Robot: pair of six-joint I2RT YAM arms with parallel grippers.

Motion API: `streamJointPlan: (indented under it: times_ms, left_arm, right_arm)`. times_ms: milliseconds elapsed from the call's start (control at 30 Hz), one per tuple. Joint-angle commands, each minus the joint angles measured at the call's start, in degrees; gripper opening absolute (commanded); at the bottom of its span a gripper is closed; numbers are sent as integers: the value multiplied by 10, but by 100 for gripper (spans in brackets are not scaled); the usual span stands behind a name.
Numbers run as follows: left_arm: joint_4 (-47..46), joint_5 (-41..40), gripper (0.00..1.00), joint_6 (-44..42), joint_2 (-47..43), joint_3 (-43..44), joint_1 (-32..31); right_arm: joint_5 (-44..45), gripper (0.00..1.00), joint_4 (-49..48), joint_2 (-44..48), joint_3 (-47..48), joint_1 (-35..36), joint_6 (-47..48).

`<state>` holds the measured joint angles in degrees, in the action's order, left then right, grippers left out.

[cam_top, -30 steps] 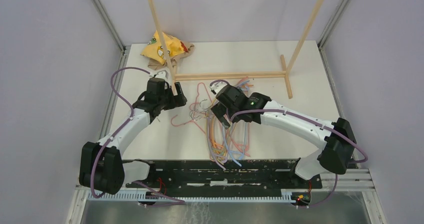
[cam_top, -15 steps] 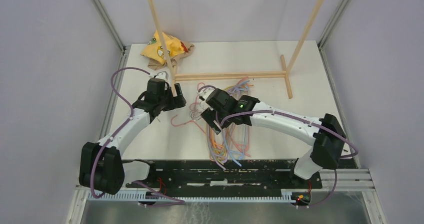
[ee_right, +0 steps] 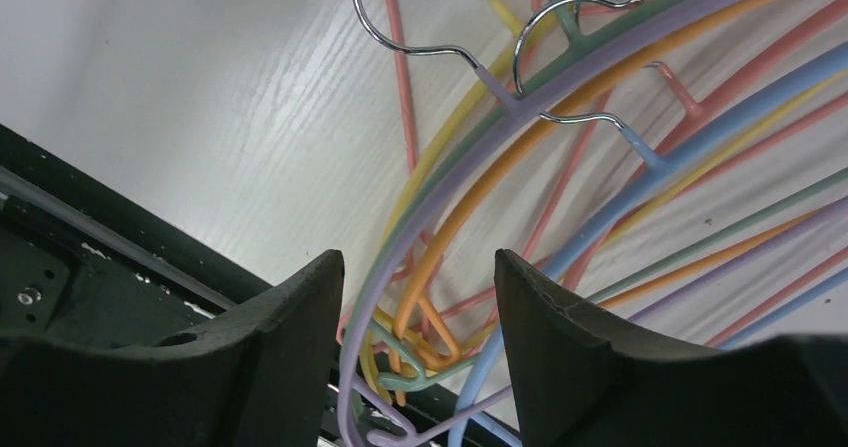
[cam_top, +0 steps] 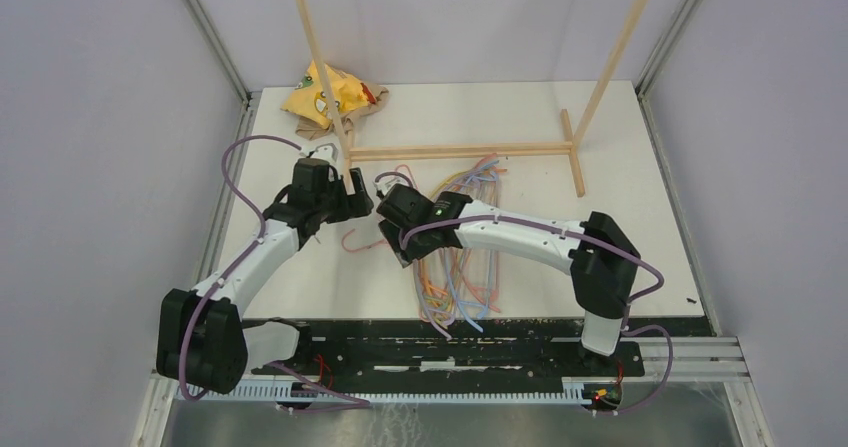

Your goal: Organize the hangers

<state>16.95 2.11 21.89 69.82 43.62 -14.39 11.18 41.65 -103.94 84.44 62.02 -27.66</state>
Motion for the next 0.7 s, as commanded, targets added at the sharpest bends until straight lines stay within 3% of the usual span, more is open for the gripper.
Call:
streamJointPlan:
  times_ms: [0,133,267,667]
  left_arm:
    - [-34,20,99,-28,-22,-10,-3]
    - [-42,28,99,-26,-27,-26,-3]
    - [-36,29,99,-26,-33,-32,-3]
    - [-26,40,99,-17,-46,-47,-3]
  right_arm:
    - [28,64,27,-35,50,21,-62]
    - [47,58,30,-39,25,26,-105]
    - [51,37,18,-36,2,27,-140]
    - [60,34,-10,-53,-26,32,-155]
